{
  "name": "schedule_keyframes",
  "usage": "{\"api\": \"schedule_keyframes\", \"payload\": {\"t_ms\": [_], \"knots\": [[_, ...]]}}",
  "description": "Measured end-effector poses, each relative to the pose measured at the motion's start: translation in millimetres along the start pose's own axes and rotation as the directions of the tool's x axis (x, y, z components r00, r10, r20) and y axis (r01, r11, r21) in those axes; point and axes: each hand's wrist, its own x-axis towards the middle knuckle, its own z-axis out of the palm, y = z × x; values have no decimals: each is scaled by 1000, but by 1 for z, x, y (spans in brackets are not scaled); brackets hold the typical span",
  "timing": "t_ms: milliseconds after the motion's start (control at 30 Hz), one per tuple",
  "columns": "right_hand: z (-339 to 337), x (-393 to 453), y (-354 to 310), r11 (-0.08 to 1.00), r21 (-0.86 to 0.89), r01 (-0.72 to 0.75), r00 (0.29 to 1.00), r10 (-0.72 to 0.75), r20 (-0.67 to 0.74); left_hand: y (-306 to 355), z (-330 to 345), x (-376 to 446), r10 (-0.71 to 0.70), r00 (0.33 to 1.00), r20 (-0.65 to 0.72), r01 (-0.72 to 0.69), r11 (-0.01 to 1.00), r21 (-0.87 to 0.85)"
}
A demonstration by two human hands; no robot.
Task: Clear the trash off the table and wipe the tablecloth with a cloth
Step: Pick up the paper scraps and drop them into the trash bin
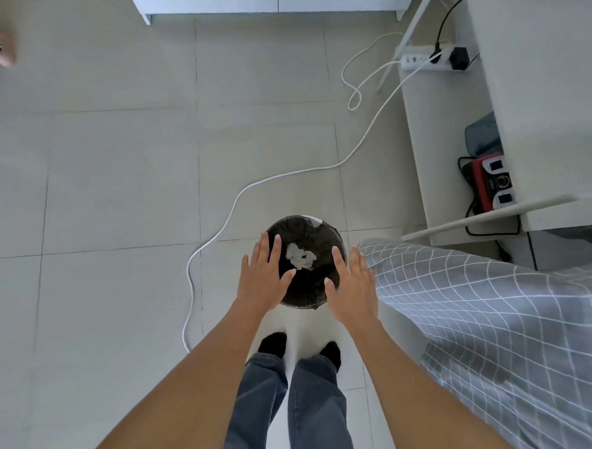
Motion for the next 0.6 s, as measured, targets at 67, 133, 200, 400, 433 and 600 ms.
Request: {"api": "schedule_keyframes", "payload": {"t_ms": [67,133,200,400,433,600], "knots": [[-19,-10,-6,1000,-5,-4,1000,3,-29,6,-21,-10,24,999,-24,-24,999,27],[-40,-18,-11,1000,-31,0,998,-2,-60,16,-44,-21,54,997,-54,-51,997,54],[-64,-26,-14,998,-59,-7,996,2,-88,29,-66,-32,83,993,-78,-77,995,70],[-145,-60,-17,996,-64,-57,980,44,-194,71,-123,-60,197,973,-120,-172,966,191],[-156,-68,-15,996,-58,-68,976,55,-211,78,-132,-64,224,965,-135,-191,956,220],[-194,-109,5,989,-21,-149,955,139,-262,121,-171,-78,359,919,-164,-290,896,335]]}}
